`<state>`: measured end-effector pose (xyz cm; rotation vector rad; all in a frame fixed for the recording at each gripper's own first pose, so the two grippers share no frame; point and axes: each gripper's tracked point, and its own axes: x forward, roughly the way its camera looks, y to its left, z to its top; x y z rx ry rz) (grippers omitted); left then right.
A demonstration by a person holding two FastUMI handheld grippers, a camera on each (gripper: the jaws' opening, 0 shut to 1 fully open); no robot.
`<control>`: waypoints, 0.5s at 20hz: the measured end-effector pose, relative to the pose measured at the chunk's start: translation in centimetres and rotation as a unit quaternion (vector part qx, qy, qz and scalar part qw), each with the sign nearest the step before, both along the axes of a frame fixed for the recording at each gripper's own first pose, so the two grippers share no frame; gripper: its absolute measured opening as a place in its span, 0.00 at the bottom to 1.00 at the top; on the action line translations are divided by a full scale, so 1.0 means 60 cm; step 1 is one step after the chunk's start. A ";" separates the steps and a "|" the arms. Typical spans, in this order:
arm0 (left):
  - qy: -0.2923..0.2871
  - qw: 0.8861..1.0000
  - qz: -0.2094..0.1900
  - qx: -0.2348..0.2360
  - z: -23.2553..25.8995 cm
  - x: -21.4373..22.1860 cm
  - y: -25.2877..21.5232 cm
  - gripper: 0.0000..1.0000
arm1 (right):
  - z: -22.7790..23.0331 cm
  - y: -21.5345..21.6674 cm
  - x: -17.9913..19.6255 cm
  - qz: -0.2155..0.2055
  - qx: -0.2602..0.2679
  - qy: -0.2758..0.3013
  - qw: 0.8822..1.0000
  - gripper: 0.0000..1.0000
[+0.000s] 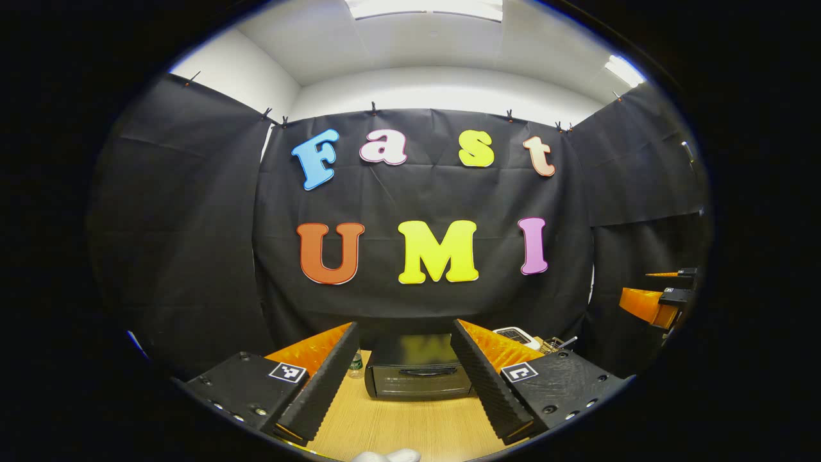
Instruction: Open the electric oven with the left hand, put the food in, and close the electric oven.
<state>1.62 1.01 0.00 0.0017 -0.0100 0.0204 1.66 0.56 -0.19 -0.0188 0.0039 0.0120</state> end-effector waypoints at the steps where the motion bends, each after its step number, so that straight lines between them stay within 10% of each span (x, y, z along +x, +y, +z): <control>1: 0.001 1.000 0.002 0.003 -0.002 0.001 0.002 0.94 | -0.003 0.000 0.000 0.000 0.000 0.001 1.000 0.91; 10: 0.014 1.000 -0.009 0.011 -0.082 0.071 -0.028 0.94 | 0.002 -0.028 -0.005 -0.008 -0.012 0.000 1.000 0.90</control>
